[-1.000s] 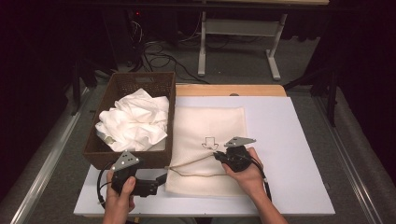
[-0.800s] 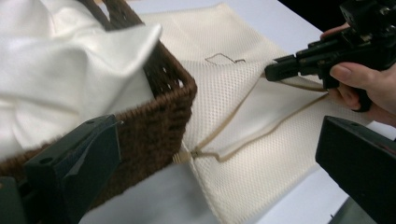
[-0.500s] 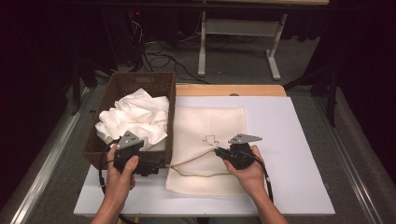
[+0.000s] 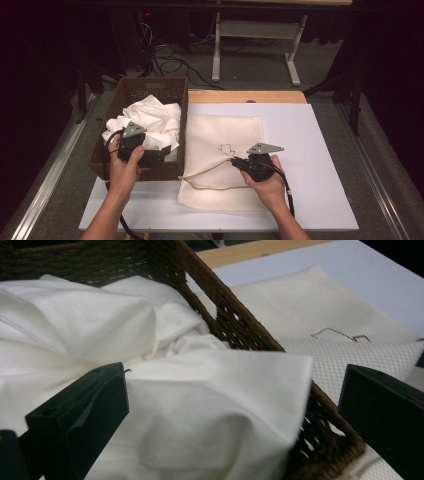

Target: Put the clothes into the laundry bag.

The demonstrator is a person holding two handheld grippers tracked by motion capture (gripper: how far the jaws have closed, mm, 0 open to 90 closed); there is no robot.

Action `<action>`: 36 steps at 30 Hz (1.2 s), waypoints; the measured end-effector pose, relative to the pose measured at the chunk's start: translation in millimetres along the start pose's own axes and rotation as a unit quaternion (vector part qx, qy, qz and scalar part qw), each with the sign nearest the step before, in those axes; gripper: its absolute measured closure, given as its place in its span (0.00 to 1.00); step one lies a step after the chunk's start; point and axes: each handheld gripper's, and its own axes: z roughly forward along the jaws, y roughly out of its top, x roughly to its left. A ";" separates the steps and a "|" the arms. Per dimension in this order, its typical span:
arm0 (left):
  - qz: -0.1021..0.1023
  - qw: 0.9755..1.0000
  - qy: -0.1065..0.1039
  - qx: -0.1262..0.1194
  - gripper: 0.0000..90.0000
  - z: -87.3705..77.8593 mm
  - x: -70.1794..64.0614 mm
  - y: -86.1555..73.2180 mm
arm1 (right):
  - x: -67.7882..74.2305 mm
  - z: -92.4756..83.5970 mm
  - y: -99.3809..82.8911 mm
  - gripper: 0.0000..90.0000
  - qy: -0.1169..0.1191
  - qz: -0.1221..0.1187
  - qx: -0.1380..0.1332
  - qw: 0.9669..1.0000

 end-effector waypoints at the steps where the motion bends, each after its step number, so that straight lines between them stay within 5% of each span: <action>1: -0.004 1.000 0.002 -0.001 0.01 1.1 2.9 1.7 | 0.2 0.1 -0.1 0.98 0.000 -0.001 0.000 1.000; 15: -0.037 0.998 0.058 0.009 0.01 32.9 54.3 37.5 | 0.4 3.4 -2.6 0.98 0.002 -0.003 0.006 1.000; 20: -0.046 0.996 0.067 0.030 0.01 49.2 77.7 51.6 | 0.5 3.6 -2.7 0.98 0.002 0.001 0.008 1.000; 26: -0.064 0.992 0.083 0.070 0.01 72.3 99.8 50.1 | -1.1 2.8 -3.9 0.98 0.007 0.001 0.007 1.000; 29: -0.090 0.989 0.064 0.096 0.01 86.0 112.2 39.3 | -1.0 3.1 -4.7 0.98 0.008 0.000 0.009 1.000; 36: -0.100 0.980 0.052 0.163 0.01 112.4 118.3 12.6 | -1.9 3.4 -4.9 0.98 0.010 0.002 0.009 1.000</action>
